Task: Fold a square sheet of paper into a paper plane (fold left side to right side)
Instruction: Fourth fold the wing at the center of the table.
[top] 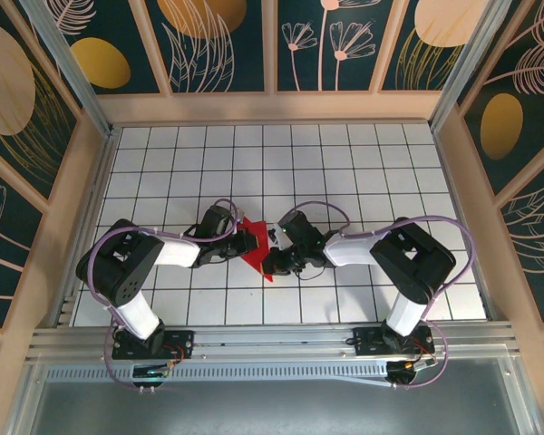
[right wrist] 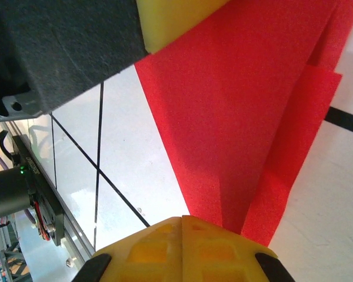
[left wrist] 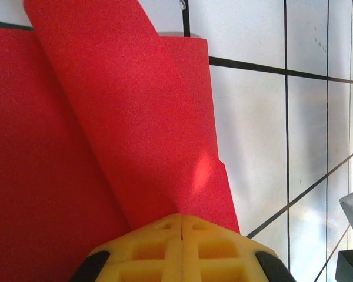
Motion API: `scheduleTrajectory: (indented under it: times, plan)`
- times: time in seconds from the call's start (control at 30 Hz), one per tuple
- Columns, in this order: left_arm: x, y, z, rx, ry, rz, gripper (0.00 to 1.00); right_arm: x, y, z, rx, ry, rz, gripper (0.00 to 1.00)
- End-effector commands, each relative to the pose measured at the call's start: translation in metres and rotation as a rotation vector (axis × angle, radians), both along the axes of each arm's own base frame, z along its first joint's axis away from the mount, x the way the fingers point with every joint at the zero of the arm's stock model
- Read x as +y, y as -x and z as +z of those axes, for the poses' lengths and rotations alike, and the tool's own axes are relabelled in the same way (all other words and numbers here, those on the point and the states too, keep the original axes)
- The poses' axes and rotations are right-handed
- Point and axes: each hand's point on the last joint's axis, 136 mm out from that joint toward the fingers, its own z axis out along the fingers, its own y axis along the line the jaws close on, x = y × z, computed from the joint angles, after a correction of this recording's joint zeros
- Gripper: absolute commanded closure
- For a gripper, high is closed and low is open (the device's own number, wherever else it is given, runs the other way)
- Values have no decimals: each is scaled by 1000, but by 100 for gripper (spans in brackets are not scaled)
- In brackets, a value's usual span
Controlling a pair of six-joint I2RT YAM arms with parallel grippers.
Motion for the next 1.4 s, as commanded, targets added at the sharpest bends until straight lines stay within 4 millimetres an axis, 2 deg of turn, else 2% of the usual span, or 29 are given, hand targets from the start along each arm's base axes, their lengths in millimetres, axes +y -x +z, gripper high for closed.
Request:
scheduleTrajectory:
  times: [0.0,0.8,1.1,1.37]
  plan:
    - [31,22,-48,115,-179,30,100,-10,9,-12,24,53,-3,100]
    - [32,22,-48,116,-189,33,100,-17,19,-17,43,68,0,100]
    - [35,22,-51,118,-202,39,100,-22,33,-25,78,85,8,100]
    - [36,21,-52,117,-216,40,100,-29,50,-23,93,91,21,100]
